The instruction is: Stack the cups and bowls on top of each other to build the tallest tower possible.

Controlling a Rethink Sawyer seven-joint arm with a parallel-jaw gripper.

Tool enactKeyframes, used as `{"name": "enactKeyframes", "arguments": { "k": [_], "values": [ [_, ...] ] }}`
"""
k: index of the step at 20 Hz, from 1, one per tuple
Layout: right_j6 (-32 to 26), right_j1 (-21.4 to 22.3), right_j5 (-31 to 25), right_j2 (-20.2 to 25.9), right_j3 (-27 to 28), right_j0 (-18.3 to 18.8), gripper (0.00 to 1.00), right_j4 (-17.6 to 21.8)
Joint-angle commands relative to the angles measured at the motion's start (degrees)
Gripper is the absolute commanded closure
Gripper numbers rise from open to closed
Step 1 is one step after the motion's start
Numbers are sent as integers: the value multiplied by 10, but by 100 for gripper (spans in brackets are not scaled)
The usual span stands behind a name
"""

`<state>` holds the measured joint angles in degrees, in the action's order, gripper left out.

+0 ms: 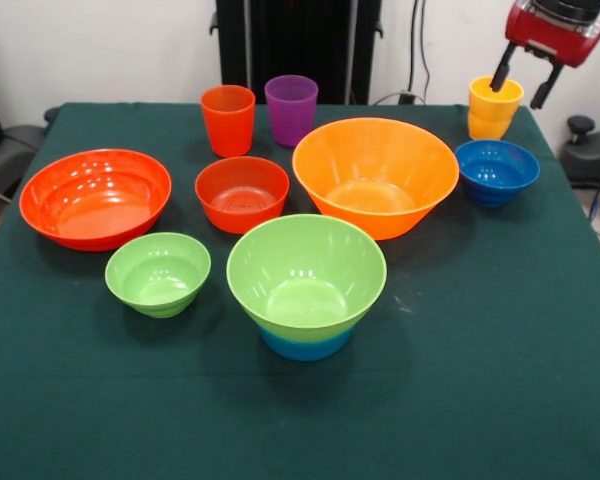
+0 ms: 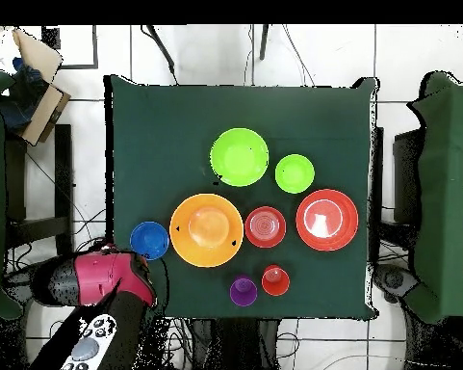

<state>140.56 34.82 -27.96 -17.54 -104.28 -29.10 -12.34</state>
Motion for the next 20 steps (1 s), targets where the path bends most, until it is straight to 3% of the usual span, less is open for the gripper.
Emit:
{"name": "enactKeyframes", "arguments": {
  "k": [1,8,16,20],
  "values": [
    [108,-9,-66,20,25,-2,0,-23],
    [98,-14,-47,31,3,5,0,-32],
    [62,8,-1,101,-67,46,0,-63],
    [58,11,-8,106,-74,45,0,-62]
  ]
}}
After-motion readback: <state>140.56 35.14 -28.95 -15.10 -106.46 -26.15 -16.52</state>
